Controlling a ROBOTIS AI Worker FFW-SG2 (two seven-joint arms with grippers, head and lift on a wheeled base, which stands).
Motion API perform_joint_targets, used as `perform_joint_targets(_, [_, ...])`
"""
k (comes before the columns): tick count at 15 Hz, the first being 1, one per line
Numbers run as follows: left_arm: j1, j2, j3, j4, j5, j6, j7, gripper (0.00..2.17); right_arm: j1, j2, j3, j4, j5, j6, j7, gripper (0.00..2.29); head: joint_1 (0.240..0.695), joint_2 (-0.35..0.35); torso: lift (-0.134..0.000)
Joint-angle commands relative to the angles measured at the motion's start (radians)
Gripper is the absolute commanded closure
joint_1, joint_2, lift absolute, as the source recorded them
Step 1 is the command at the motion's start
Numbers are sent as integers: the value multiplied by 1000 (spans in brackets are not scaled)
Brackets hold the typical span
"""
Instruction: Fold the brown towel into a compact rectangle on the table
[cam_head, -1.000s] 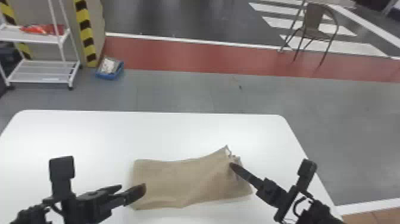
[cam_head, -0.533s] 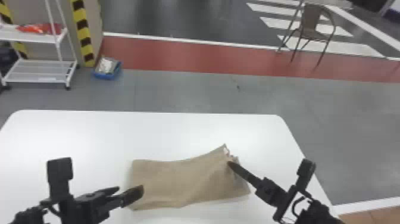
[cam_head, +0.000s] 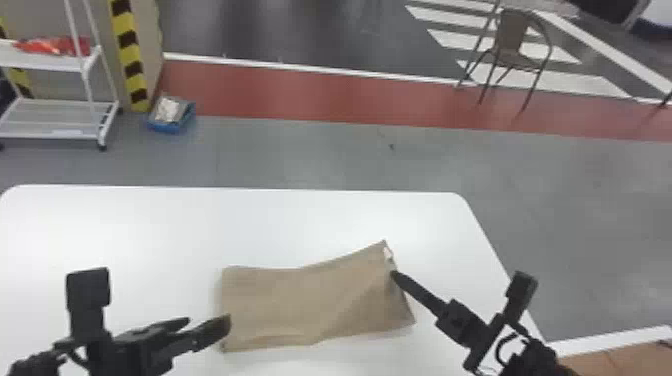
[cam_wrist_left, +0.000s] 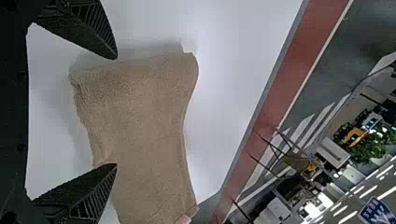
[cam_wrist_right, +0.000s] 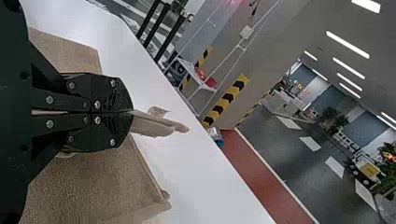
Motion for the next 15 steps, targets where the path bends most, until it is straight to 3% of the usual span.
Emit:
perform_joint_targets(1, [-2, -2, -2, 3, 0, -2, 0, 63, -50, -36, 2, 97, 39, -11, 17, 1285, 695, -261, 0])
perform_joint_targets(4, [-2, -1, -2, 8, -2, -2, 0, 63, -122, -53, -4, 235, 140, -82, 29, 1285, 695, -280, 0])
perform_joint_targets(7, [-2, -2, -2, 9, -2, -5, 0, 63, -122, -50, 10, 250, 215, -137, 8, 1204, 695, -301, 0])
perform_joint_targets(9, [-2, -2, -2, 8, -2, -2, 0, 63, -105, -39, 15, 235, 233, -155, -17, 545, 695, -306, 0])
perform_joint_targets(10, [-2, -1, -2, 8, -2, -2, -2, 63, -97, -39, 18, 226, 235, -155, -32, 107, 695, -306, 0])
perform_joint_targets(11, [-2, 1, -2, 8, -2, -2, -2, 63, -82, -33, 19, 200, 236, -155, -55, -2, 695, -310, 0])
perform_joint_targets(13, [-2, 1, -2, 5, -2, -2, -2, 66, -25, 1, 18, 91, 253, -195, -107, 2, 695, -318, 0])
perform_joint_targets(15, [-2, 2, 3, 3, 0, -2, -6, 63, 4, 10, 8, 28, 253, -207, -129, 46, 695, -324, 0])
